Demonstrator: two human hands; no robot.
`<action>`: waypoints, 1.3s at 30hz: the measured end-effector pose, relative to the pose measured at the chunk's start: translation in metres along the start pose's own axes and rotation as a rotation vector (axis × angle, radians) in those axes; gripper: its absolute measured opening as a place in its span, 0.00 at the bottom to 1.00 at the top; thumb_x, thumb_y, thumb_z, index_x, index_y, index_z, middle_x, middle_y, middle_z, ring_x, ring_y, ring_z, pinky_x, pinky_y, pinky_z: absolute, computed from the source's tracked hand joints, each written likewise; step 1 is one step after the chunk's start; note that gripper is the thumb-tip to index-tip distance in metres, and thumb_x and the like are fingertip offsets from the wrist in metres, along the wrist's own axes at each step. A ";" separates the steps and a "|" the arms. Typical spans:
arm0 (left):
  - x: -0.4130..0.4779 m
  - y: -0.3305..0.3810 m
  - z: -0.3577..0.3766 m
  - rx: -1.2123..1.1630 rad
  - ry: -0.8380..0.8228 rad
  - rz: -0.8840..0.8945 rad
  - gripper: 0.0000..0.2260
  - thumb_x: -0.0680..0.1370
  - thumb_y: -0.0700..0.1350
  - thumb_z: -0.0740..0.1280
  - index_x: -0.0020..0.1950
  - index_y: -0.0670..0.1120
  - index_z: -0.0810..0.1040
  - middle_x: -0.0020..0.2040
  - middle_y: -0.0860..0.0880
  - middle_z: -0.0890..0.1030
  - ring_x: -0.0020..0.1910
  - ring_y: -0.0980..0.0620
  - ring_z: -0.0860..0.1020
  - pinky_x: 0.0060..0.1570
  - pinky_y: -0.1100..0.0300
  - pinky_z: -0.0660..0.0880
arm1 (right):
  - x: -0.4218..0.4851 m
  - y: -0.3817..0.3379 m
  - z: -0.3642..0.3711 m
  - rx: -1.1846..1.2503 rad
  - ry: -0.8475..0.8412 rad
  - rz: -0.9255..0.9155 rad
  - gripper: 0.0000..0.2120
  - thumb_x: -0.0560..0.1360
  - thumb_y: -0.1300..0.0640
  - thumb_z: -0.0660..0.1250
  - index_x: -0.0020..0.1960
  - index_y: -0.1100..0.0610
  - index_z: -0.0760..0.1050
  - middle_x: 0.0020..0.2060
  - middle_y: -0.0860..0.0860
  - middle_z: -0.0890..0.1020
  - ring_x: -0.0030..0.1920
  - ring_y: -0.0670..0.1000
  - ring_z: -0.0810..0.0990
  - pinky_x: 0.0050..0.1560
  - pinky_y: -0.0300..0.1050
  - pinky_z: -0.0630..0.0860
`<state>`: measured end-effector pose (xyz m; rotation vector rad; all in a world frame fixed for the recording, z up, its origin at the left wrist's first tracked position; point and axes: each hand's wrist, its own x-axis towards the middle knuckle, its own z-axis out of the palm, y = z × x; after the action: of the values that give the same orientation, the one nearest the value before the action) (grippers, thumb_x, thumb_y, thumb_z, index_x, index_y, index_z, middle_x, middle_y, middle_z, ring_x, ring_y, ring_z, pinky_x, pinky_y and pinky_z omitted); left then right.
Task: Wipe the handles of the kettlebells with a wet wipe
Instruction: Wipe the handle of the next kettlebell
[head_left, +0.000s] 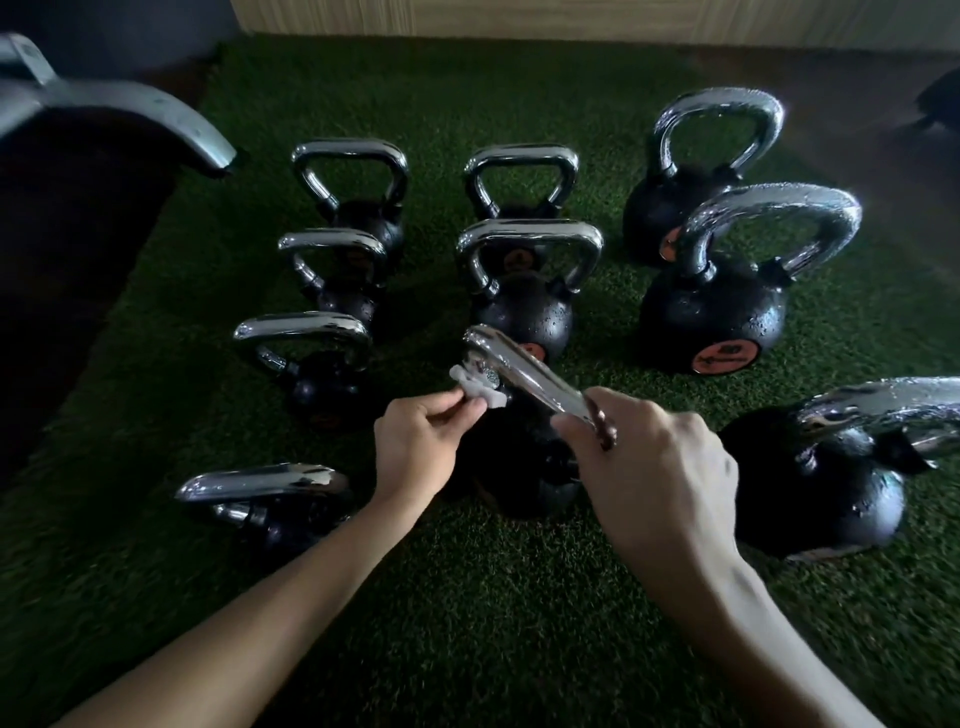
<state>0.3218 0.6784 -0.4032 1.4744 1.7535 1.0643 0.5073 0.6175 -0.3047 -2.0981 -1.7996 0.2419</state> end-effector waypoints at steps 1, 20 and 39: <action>0.006 0.003 0.000 0.001 -0.010 -0.016 0.17 0.75 0.51 0.77 0.60 0.44 0.85 0.56 0.50 0.86 0.46 0.75 0.77 0.47 0.83 0.69 | 0.006 0.002 -0.002 0.005 -0.026 -0.012 0.15 0.77 0.36 0.65 0.54 0.45 0.81 0.37 0.46 0.83 0.41 0.54 0.82 0.38 0.45 0.71; 0.008 0.016 -0.006 -0.256 0.062 -0.050 0.13 0.77 0.49 0.75 0.60 0.47 0.86 0.48 0.52 0.88 0.43 0.65 0.84 0.46 0.74 0.77 | 0.010 0.044 0.001 0.428 -0.111 -0.015 0.15 0.70 0.46 0.78 0.57 0.38 0.84 0.46 0.27 0.82 0.48 0.27 0.79 0.45 0.17 0.69; -0.056 0.061 0.010 -0.301 0.013 0.075 0.12 0.74 0.50 0.78 0.55 0.47 0.88 0.49 0.56 0.87 0.47 0.63 0.85 0.49 0.63 0.81 | 0.017 0.068 -0.005 0.909 -0.498 0.021 0.23 0.78 0.73 0.66 0.66 0.51 0.79 0.51 0.45 0.87 0.36 0.38 0.83 0.36 0.26 0.75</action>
<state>0.3712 0.6295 -0.3581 1.3544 1.4789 1.3153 0.5750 0.6255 -0.3240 -1.4460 -1.4468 1.3874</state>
